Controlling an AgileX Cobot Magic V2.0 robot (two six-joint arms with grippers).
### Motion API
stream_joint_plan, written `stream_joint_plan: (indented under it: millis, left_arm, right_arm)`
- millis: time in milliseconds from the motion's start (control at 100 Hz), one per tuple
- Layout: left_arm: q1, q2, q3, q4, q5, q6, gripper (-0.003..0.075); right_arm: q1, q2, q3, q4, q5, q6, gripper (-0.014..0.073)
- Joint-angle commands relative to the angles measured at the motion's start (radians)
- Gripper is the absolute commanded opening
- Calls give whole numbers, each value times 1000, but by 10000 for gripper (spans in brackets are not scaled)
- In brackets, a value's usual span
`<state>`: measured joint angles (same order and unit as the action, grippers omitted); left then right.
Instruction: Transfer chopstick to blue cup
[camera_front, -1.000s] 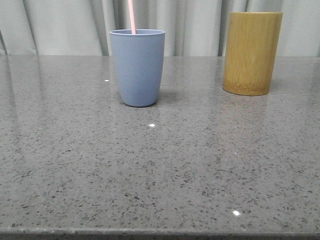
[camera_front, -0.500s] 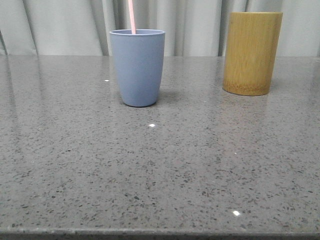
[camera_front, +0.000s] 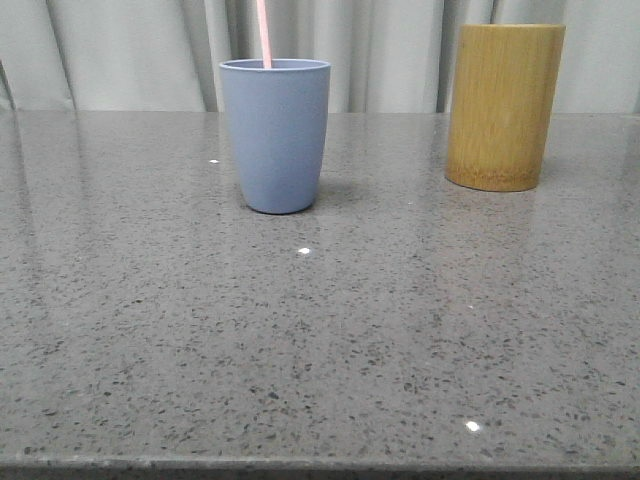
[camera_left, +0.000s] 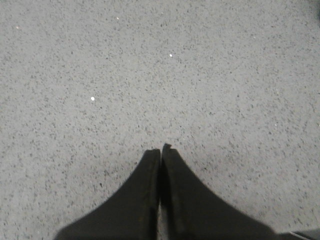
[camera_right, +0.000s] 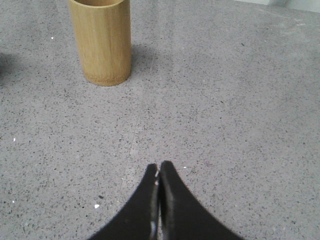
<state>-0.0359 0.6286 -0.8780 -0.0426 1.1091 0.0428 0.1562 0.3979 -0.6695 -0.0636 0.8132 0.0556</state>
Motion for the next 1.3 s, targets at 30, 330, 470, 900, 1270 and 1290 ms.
stream_joint_plan:
  millis: [30, 330, 470, 900, 1270, 1290]
  left_arm:
    - [2, -38, 17, -1, -219, -2, -19]
    - [0, -301, 418, -18, -800, -5, -19]
    - [0, -437, 609, -10, -900, -5, -19]
    - [0, -668, 845, 28, -950, -14, -19]
    - [0, -668, 889, 29, -1028, -14, -19]
    - [0, -668, 889, 29, -1028, -14, -19]
  right_arm:
    - [-5, 6, -27, -14, -63, -6, -68]
    - [-5, 6, -27, -14, -63, -6, -68]
    - [-5, 6, -27, -14, -63, -6, -68]
    - [-5, 6, -27, -14, -63, -6, -68]
    - [-5, 6, -27, -14, -63, -6, -68]
    - [-5, 6, -27, -14, -63, -6, -68]
